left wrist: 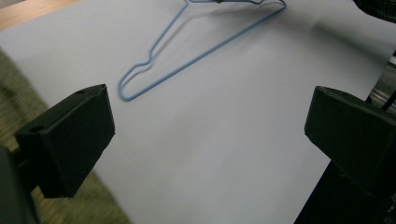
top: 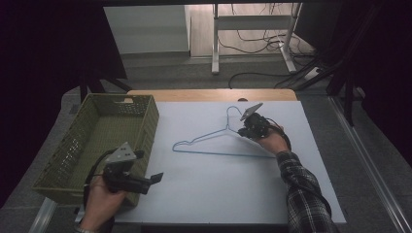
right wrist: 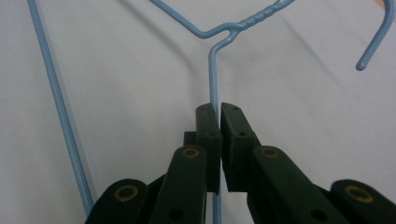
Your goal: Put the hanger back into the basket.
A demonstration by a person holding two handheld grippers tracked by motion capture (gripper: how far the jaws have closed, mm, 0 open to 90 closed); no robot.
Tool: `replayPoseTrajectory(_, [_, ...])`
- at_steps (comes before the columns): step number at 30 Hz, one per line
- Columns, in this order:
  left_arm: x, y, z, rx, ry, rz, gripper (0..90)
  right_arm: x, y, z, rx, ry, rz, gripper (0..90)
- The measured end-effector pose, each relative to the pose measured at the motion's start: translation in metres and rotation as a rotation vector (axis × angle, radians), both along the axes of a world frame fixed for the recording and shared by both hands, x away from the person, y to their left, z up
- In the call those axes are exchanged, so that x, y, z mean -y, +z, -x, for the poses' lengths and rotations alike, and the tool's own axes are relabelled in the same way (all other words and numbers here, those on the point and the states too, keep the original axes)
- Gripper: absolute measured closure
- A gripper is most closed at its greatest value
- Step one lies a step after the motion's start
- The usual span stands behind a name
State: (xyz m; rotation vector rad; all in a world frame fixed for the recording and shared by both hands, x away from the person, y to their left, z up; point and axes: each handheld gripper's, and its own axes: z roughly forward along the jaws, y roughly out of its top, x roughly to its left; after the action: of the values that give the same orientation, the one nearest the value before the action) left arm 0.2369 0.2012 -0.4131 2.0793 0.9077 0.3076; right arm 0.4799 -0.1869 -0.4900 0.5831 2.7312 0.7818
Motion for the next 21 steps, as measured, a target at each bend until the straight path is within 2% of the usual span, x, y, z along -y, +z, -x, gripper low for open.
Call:
replayPoseTrajectory(1, [0.0,0.0,0.0,0.0,0.0,0.0,1.8,0.0,0.0,0.0,0.0,0.0,0.0,87.0])
replayPoseTrajectory(2, [0.015,0.003,-0.008,-0.011,-0.026,-0.007,1.7,0.0,0.001,0.001,0.0,-0.001,0.002,87.0])
replayPoseTrajectory(3, [0.023,0.005,-0.012,-0.015,-0.042,-0.015,1.8,0.0,0.002,0.001,0.004,0.001,0.003,87.0])
replayPoseTrajectory(4, [0.023,0.005,-0.012,-0.015,-0.042,-0.015,1.7,0.0,0.003,0.002,0.007,0.002,0.002,87.0])
replayPoseTrajectory(5, [0.031,0.006,-0.017,-0.022,-0.054,-0.026,1.7,0.0,0.003,0.002,0.007,0.002,0.002,87.0])
replayPoseTrajectory(6, [0.046,0.007,-0.029,-0.026,-0.067,-0.036,1.6,0.0,0.004,0.002,0.012,0.005,0.0,87.0])
replayPoseTrajectory(7, [0.046,0.007,-0.029,-0.026,-0.067,-0.036,1.7,0.0,0.004,0.002,0.012,0.005,0.0,87.0])
replayPoseTrajectory(8, [0.061,0.008,-0.044,-0.055,-0.083,-0.021,1.9,0.0,0.005,0.003,0.009,0.002,-0.001,87.0])
replayPoseTrajectory(9, [0.061,0.008,-0.044,-0.055,-0.083,-0.021,1.9,0.0,0.005,0.003,0.009,0.002,-0.001,87.0])
replayPoseTrajectory(10, [0.075,0.007,-0.06,-0.064,-0.091,-0.013,1.9,0.0,0.006,0.003,0.014,0.004,-0.005,87.0])
replayPoseTrajectory(11, [0.075,0.007,-0.06,-0.064,-0.091,-0.013,2.0,0.0,0.006,0.003,0.014,0.004,-0.005,87.0])
replayPoseTrajectory(15, [0.101,0.0,-0.094,-0.07,-0.082,-0.046,2.0,0.001,0.006,0.004,0.015,0.003,-0.011,87.0])
replayPoseTrajectory(16, [0.111,-0.007,-0.111,-0.089,-0.086,-0.05,2.5,0.001,0.006,0.004,0.013,0.0,-0.012,87.0])
replayPoseTrajectory(17, [0.111,-0.007,-0.111,-0.089,-0.086,-0.05,3.0,0.001,0.006,0.004,0.013,0.0,-0.012,87.0])
replayPoseTrajectory(18, [0.121,-0.015,-0.127,-0.084,-0.089,-0.109,4.6,0.001,0.007,0.004,0.014,0.0,-0.015,87.0])
replayPoseTrajectory(20, [0.128,-0.023,-0.142,-0.087,-0.1,-0.144,9.2,0.001,0.007,0.004,0.017,0.0,-0.018,87.0])
replayPoseTrajectory(21, [0.128,-0.023,-0.142,-0.087,-0.1,-0.144,11.5,0.001,0.007,0.004,0.017,0.0,-0.018,87.0])
